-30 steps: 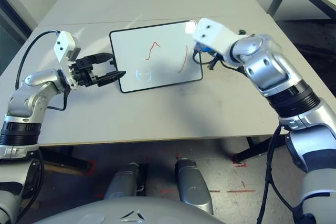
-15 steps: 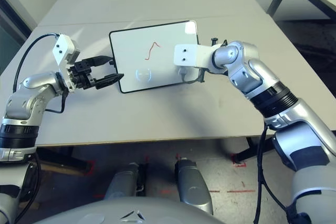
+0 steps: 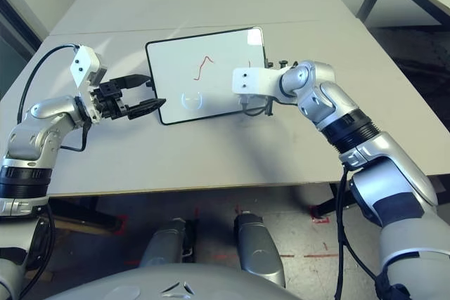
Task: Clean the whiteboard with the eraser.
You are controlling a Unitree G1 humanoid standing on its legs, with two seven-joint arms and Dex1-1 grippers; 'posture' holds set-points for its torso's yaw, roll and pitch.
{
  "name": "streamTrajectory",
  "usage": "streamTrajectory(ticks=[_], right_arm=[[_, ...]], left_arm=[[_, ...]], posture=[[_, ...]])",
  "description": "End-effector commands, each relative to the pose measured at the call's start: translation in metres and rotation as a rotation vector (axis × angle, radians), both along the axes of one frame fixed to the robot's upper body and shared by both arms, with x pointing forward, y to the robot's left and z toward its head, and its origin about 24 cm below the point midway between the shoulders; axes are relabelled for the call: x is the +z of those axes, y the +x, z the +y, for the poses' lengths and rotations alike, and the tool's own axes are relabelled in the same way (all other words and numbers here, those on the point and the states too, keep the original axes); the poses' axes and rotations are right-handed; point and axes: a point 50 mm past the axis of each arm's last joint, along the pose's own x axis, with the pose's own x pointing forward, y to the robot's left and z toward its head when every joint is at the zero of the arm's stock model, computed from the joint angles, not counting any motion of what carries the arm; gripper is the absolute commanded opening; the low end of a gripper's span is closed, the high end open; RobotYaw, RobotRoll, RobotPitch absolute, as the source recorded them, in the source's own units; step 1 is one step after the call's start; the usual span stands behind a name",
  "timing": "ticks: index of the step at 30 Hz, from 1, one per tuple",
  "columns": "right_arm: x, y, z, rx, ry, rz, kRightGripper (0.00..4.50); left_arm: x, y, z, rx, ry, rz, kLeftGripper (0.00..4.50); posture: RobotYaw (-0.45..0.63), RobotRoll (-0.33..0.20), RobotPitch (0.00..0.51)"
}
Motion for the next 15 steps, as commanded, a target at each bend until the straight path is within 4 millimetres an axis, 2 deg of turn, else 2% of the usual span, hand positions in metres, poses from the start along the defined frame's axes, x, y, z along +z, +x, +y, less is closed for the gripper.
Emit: streamTrajectory(ticks=[1,15], right_arm=[[0.004,0.006,0.002,0.001,0.004,-0.024,0.21],[0.000,0.010,0.028,0.072,0.012,-0.073,0.21]], left_arm=[[0.001,-0.002,-0.001,-0.009,0.019,-0.009,4.50],[0.002,-0.001,0.002,-0.002,0.023,-0.012,4.50]], posture=[[-0.13,0.000,0.093],[-0.13,0.000,0.093]])
